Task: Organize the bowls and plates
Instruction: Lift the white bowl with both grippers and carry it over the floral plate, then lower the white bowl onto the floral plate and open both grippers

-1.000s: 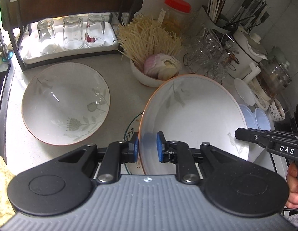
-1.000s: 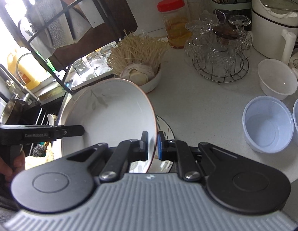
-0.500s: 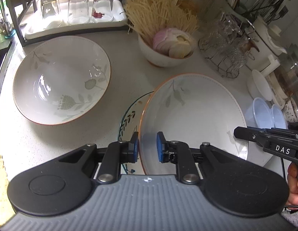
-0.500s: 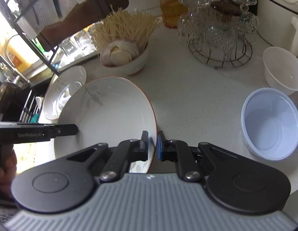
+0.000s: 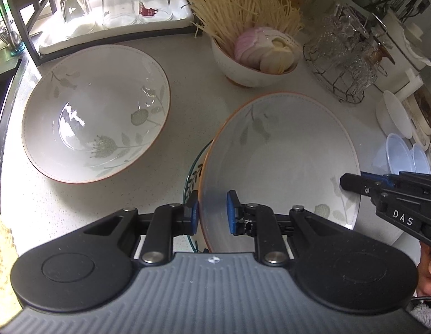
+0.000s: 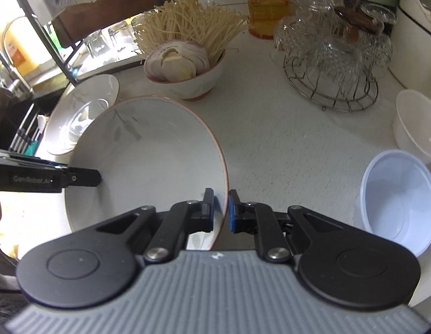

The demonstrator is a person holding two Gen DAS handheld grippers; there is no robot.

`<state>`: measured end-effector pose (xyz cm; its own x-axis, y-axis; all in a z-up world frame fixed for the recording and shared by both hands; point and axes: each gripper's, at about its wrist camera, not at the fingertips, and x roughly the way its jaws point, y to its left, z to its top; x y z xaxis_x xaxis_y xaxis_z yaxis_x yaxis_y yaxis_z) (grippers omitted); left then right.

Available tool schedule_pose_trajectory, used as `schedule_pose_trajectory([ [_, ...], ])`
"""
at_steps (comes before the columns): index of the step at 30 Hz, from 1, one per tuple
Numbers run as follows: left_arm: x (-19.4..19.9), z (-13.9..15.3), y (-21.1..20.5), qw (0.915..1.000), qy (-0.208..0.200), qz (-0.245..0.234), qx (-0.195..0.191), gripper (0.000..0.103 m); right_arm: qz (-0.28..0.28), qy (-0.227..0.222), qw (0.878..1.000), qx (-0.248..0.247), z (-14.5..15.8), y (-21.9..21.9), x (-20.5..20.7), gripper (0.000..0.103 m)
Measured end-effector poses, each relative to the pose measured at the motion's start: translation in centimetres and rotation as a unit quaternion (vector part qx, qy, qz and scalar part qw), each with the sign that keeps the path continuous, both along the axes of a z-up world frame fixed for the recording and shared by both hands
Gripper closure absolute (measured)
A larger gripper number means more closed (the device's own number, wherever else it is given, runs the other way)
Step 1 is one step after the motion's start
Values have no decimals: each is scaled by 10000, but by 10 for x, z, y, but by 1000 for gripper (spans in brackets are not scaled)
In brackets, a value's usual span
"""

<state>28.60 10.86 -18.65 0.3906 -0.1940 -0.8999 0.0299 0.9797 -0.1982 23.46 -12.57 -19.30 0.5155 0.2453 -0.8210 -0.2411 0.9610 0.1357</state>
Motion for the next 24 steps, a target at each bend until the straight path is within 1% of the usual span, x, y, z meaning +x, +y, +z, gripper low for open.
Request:
schedule_pose_trajectory([
  [3, 2, -2, 1, 10000, 69, 6, 6, 81, 38, 33, 10000, -51, -2, 2, 2, 89],
  [8, 5, -5, -1, 9998, 155, -43, 79, 81, 21, 204, 9998, -2, -8, 1, 3, 88],
  [12, 6, -6, -2, 9998, 198, -43, 67, 80, -47, 280, 9996, 39, -12, 1, 4, 87],
  [13, 7, -6, -2, 9997, 209, -50, 66, 79, -61, 288, 9996, 48, -13, 1, 5, 87],
  [15, 8, -7, -4, 9997, 217, -74, 31, 72, -84, 287, 9995, 78, -13, 1, 5, 87],
  [19, 9, -8, -3, 9996, 251, -13, -101, 63, -133, 302, 9993, 147, -15, 0, 7, 86],
  [20, 9, -8, -2, 9994, 277, 41, -192, 56, -152, 339, 9991, 192, -16, 0, 8, 86],
  [22, 10, -7, 0, 9990, 335, 137, -279, 55, -182, 364, 9990, 196, -16, 0, 8, 87],
  [24, 10, -5, 1, 9988, 353, 190, -275, 55, -217, 249, 9993, 182, -11, 0, 6, 87],
])
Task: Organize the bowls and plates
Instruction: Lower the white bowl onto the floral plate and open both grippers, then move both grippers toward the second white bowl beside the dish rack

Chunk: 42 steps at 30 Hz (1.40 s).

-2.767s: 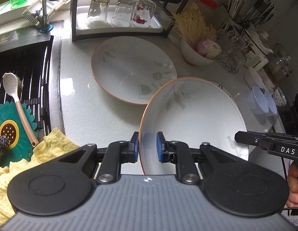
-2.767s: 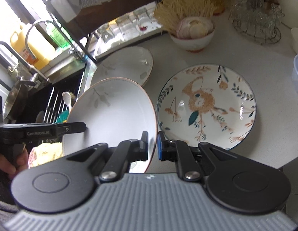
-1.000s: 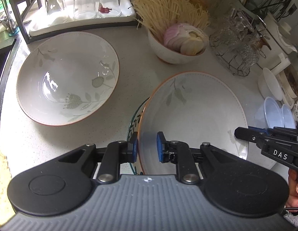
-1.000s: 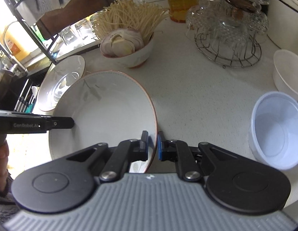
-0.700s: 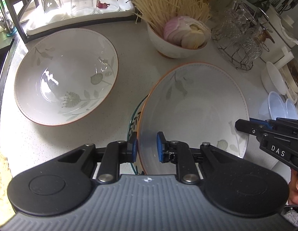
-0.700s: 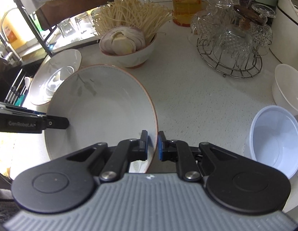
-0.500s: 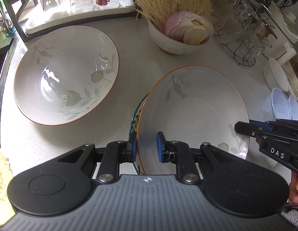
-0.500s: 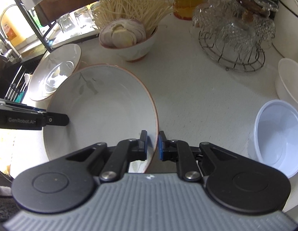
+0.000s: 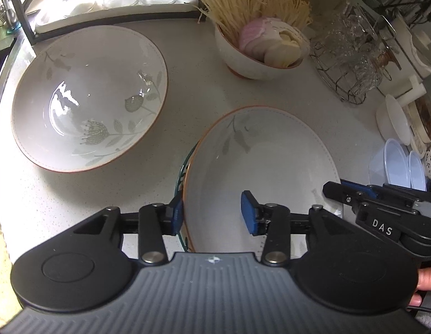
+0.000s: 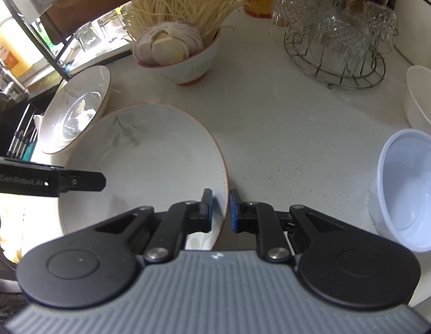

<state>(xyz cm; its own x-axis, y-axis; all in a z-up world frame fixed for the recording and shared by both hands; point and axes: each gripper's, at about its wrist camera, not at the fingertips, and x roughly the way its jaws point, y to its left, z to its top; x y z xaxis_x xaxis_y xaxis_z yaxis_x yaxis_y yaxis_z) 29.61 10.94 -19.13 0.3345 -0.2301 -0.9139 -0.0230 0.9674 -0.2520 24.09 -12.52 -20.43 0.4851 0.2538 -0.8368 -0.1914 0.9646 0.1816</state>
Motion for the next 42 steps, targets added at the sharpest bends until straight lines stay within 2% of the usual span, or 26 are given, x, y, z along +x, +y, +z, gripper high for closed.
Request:
schedule_pose_trajectory([
  [1, -1, 3, 1, 10000, -10, 22, 12, 54, -23, -40, 10000, 6, 2, 0, 0, 87],
  [3, -3, 9, 2, 9999, -125, 35, 95, 45, -63, -85, 9999, 42, 3, -2, 0, 87],
  [4, -5, 13, 2, 9997, -203, 25, 117, 45, -92, -80, 9999, 49, 3, -2, 0, 87],
  [14, -15, 42, -3, 9970, -698, -42, 323, 45, -225, -472, 9985, 189, 24, -9, -11, 87],
  [30, -52, 122, -8, 9874, -1568, 42, 216, 45, -272, -1362, 9889, 537, 96, -12, -44, 87],
  [42, -98, 145, 10, 9815, -1892, 202, 210, 45, -136, -1610, 9852, 570, 119, 10, -81, 87],
])
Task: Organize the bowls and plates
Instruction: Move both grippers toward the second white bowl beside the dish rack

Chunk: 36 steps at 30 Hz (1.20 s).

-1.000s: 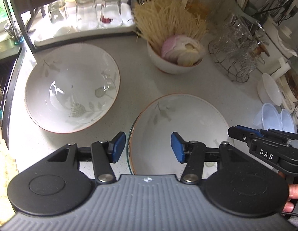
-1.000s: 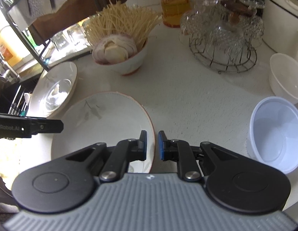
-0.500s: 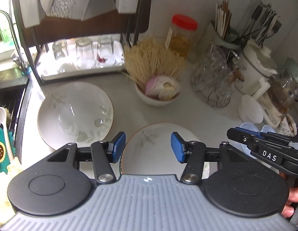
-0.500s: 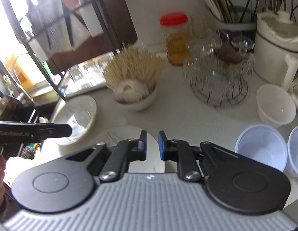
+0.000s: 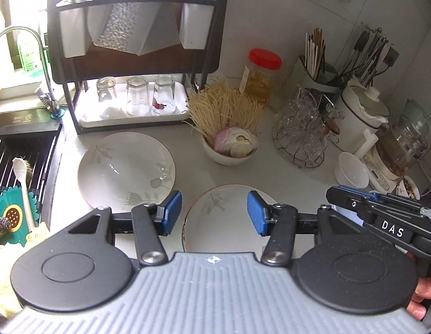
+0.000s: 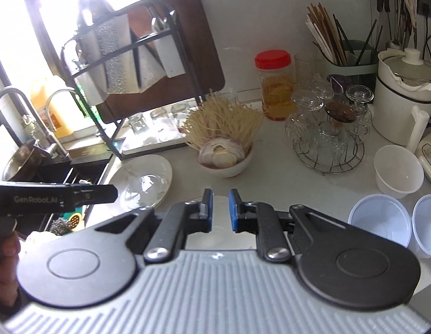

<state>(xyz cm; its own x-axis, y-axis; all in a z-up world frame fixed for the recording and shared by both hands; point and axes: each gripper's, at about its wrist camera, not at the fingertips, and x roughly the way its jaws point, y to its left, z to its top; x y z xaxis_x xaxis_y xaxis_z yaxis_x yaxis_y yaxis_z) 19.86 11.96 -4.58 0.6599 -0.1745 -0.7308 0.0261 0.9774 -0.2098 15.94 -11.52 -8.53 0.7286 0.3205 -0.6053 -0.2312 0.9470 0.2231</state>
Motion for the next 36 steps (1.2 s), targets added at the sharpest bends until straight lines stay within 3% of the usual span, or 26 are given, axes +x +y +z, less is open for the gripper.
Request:
schedule_pose_trajectory([
  [13, -74, 9, 45, 9996, -262, -70, -79, 45, -94, -117, 9999, 21, 12, 48, -60, 87],
  [25, -141, 0, 95, 9995, -238, 57, -208, 45, -202, 27, 9998, 60, 7, 87, -110, 87],
  [30, -147, -10, 111, 9995, -91, 158, -238, 45, -205, 289, 9993, 135, -1, 95, -112, 87],
  [36, -143, -14, 120, 9990, -80, 327, -309, 45, -68, 300, 9995, 15, 2, 99, -94, 87],
])
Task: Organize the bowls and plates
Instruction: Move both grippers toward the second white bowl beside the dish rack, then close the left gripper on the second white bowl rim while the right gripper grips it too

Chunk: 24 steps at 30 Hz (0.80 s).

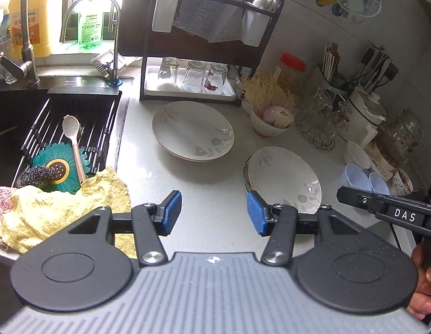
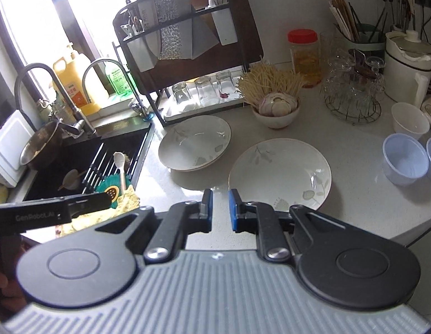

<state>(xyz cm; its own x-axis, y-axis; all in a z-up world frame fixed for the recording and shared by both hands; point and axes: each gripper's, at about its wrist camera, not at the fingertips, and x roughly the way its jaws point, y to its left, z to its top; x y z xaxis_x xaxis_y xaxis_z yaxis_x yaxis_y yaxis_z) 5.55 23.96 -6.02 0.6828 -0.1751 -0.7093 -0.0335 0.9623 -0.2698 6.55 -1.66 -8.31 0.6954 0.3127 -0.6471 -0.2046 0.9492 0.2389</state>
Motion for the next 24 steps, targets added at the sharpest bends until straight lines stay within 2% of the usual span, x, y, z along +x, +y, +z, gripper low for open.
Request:
schedule_pose_trajectory([
  [9, 50, -15, 11, 9992, 225, 333, -60, 43, 197, 135, 9995, 212, -7, 0, 62, 87],
  [13, 83, -28, 20, 9982, 404, 415, 180, 43, 359, 291, 9985, 297, -15, 3, 94, 86],
  [15, 99, -34, 26, 9974, 484, 507, 147, 42, 452, 356, 9978, 340, -18, 4, 111, 78],
  [16, 106, -38, 30, 9970, 524, 556, 107, 42, 495, 369, 9974, 371, -20, 5, 120, 64],
  [17, 114, -41, 33, 9965, 563, 611, 72, 42, 540, 379, 9970, 407, -21, 5, 128, 56],
  [24, 163, -64, 45, 9920, 836, 933, -118, 41, 687, 791, 9927, 597, -46, 7, 187, 57],
])
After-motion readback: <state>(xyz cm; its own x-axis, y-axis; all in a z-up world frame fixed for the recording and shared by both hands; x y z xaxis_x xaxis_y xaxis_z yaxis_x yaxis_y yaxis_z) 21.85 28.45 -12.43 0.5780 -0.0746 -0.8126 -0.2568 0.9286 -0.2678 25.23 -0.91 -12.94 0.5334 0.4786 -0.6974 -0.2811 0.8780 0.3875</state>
